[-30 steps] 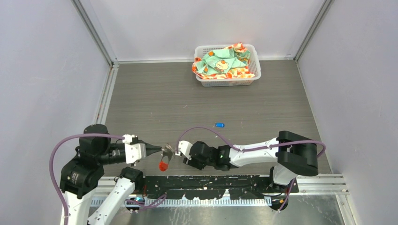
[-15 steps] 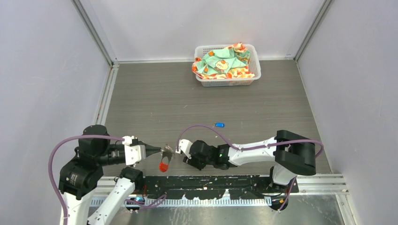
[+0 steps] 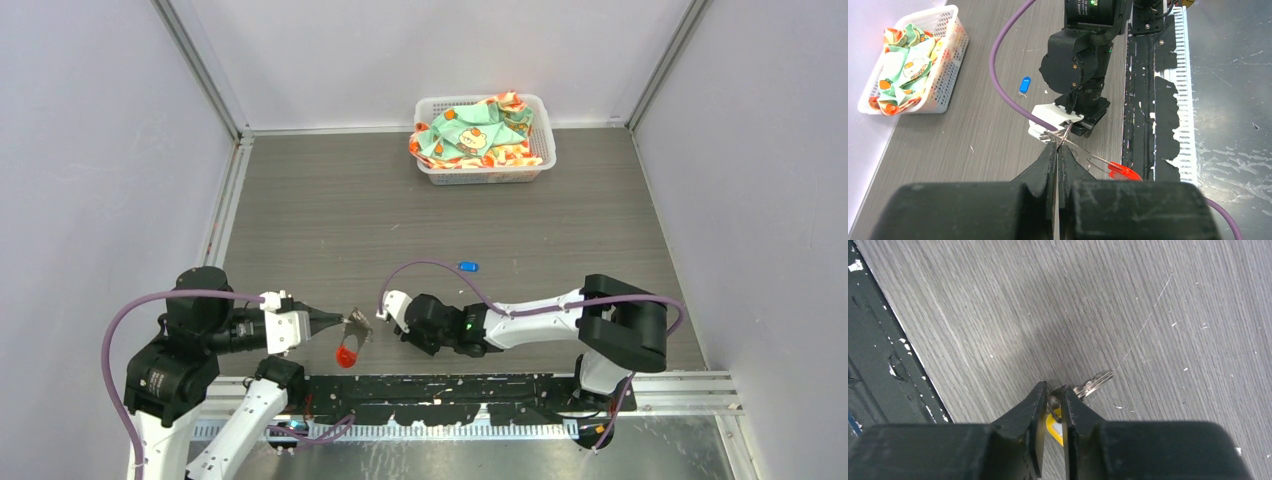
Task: Put the keys on the keyring
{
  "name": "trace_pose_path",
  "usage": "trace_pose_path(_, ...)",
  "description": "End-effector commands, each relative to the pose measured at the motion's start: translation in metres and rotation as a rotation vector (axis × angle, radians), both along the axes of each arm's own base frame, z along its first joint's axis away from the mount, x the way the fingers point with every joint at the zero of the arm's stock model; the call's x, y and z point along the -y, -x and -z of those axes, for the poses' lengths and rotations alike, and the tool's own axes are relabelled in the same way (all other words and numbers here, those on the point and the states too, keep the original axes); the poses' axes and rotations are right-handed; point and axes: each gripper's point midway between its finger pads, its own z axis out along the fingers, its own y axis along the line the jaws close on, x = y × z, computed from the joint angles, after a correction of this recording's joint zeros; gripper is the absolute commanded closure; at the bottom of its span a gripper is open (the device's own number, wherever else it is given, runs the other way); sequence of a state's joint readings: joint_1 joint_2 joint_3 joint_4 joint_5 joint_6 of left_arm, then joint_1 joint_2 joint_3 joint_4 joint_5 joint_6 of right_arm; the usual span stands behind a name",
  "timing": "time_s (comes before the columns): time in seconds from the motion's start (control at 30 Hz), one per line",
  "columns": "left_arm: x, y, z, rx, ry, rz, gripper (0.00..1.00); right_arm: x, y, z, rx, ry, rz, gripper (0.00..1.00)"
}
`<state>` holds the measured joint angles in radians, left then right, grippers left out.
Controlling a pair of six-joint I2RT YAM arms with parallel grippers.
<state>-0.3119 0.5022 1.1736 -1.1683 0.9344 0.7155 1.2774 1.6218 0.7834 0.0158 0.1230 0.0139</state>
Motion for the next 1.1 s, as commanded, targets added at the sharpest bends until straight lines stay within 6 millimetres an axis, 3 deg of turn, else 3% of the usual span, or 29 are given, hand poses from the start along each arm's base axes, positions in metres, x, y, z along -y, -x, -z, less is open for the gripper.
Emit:
trace_pose_path(0.0,0.000,0.000,-0.011,0.036,0.012,0.003,1.00,-0.015,-0.005,-0.021,0.001,-0.072,0.014,0.82)
trace_pose_path(0.1,0.001,-0.001,-0.011,0.036,0.013,0.003,1.00,-0.014,-0.007,-0.027,0.004,-0.094,0.023,0.88)
trace_pose_path(0.23,0.001,-0.001,-0.011,0.035,0.012,0.002,1.00,-0.015,-0.011,-0.041,0.011,-0.129,0.037,0.86)
trace_pose_path(0.3,0.000,-0.001,-0.012,0.037,0.012,0.001,1.00,-0.014,-0.012,-0.050,0.016,-0.149,0.039,0.73)
trace_pose_path(0.37,0.000,-0.001,-0.012,0.036,0.012,0.000,1.00,-0.011,-0.011,-0.059,0.025,-0.167,0.029,0.50)
trace_pose_path(0.5,0.000,0.000,-0.011,0.035,0.007,0.000,1.00,0.004,-0.006,-0.063,0.007,-0.159,-0.008,0.38)
trace_pose_path(0.67,0.000,0.000,-0.011,0.034,0.008,0.004,1.00,0.021,0.001,-0.061,-0.091,-0.136,-0.107,0.37)
trace_pose_path(0.8,0.000,0.000,-0.012,0.034,0.008,0.001,1.00,0.029,-0.004,-0.064,-0.152,-0.167,-0.146,0.40)
trace_pose_path(1.07,0.000,-0.002,-0.011,0.029,0.008,-0.005,1.00,0.016,-0.013,-0.059,-0.260,-0.175,-0.229,0.44)
